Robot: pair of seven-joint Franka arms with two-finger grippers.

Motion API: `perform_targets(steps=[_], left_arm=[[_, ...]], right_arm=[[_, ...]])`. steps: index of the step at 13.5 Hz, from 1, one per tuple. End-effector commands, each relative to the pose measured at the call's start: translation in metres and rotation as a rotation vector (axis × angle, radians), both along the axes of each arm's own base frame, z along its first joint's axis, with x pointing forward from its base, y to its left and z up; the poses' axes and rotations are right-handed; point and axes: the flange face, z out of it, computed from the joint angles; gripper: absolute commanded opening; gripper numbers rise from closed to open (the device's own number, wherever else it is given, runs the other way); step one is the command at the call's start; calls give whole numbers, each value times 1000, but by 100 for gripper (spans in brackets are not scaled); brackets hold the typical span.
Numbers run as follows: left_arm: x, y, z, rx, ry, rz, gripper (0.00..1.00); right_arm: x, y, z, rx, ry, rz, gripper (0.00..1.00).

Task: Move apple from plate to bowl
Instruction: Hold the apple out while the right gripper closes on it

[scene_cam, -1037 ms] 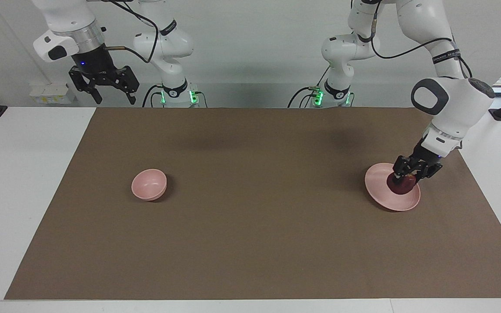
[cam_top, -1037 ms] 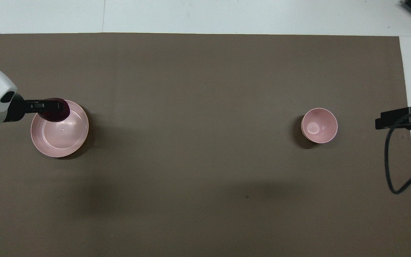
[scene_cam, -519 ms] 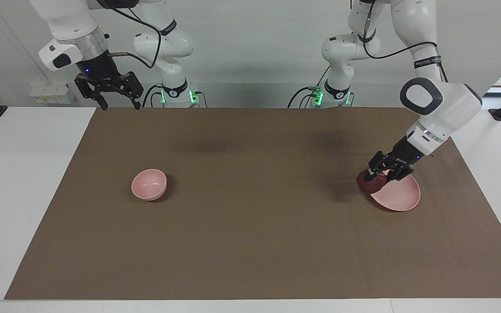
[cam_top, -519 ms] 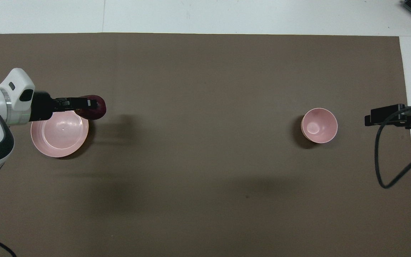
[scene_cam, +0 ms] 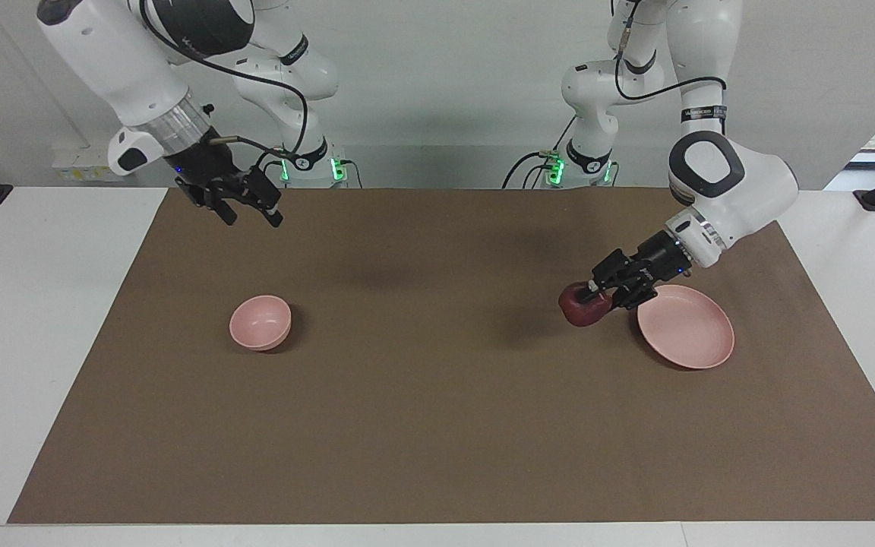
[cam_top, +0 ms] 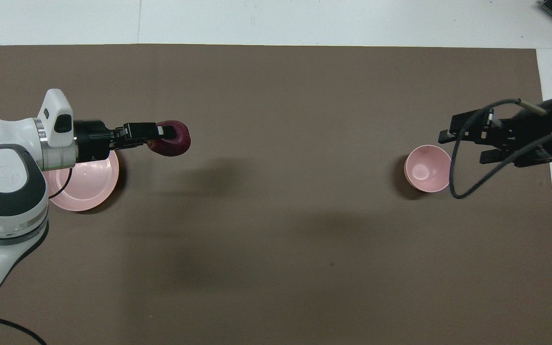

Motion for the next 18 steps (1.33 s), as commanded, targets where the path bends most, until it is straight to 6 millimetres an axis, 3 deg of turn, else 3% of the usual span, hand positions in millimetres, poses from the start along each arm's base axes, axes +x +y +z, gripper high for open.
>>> perform_targets(steps=[1,3,4,6,7,8,10,13,14,16,18], left_arm=[[-6,-7,17,-118,-1,34,0],[-8,-13,26,-174,2,45,0],[-9,-16,28,-216,8,55,0],[-18,-47,36,-237,-4,14,0],[-21,-54,41,-245,-12,9,0],[-22,-59,43,-245,-21,15,0],[-25,-74,48,-212,-54,41,0],[-30,-93,50,-198,-69,35,0],[-33,-100,52,-182,-84,46,0],[-36,-112,53,-163,-101,59,0],[-39,-119,52,-162,-98,50,0]], right_arm=[[28,37,-44,134,64,-136,100],[38,63,-62,255,118,-238,100],[43,76,-62,310,116,-314,100],[50,118,-73,402,181,-488,100],[47,152,-74,426,202,-532,100],[48,165,-69,473,246,-636,100],[50,186,-71,541,351,-739,100],[53,198,-82,595,460,-827,100],[55,219,-78,623,484,-837,100],[56,231,-80,628,545,-892,100],[46,244,-92,635,617,-895,100]])
